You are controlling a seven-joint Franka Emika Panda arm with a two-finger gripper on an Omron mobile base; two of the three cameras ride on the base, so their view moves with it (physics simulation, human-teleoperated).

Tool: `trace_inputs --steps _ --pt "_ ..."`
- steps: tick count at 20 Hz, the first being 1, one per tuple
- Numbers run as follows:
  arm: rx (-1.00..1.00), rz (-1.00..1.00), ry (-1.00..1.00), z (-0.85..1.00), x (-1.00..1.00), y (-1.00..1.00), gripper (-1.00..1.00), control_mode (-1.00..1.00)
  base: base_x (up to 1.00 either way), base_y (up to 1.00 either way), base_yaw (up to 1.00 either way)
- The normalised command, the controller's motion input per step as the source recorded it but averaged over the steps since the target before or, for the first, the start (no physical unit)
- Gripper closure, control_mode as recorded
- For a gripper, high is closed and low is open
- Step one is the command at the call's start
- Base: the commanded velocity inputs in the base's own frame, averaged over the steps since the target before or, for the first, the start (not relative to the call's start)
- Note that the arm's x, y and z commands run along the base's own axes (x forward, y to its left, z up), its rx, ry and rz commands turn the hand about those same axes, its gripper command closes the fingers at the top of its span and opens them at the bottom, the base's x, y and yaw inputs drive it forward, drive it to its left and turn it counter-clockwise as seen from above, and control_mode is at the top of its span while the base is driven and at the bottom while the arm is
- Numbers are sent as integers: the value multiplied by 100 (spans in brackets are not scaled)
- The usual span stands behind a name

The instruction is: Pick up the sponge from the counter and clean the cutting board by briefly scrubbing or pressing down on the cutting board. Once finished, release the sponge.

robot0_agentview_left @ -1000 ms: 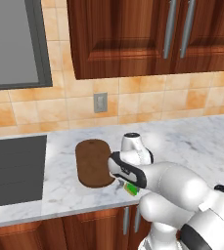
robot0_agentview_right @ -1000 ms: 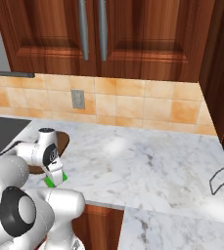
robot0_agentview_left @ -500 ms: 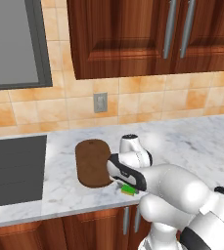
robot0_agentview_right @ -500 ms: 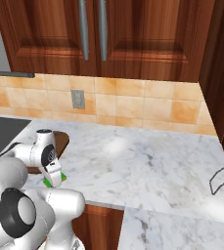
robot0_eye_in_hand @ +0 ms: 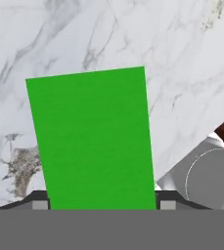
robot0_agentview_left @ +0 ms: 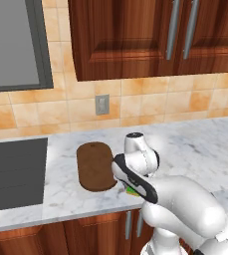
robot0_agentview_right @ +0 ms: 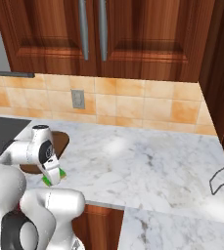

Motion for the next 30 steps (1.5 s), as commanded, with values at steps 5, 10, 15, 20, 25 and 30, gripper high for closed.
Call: trace_inputs --steps 5,10,15,20,25,30 --pt "0 -4 -7 93 14 0 100 -100 0 0 0" --pt "2 0 0 47 52 12 100 -100 0 0 0" --pt "3 2 14 6 59 39 100 -100 0 0 0" --pt "-1 2 14 -2 29 63 100 -100 0 0 0" --pt "-1 0 23 -10 4 69 100 -100 0 0 0" --pt "0 0 12 -42 0 40 100 -100 0 0 0"
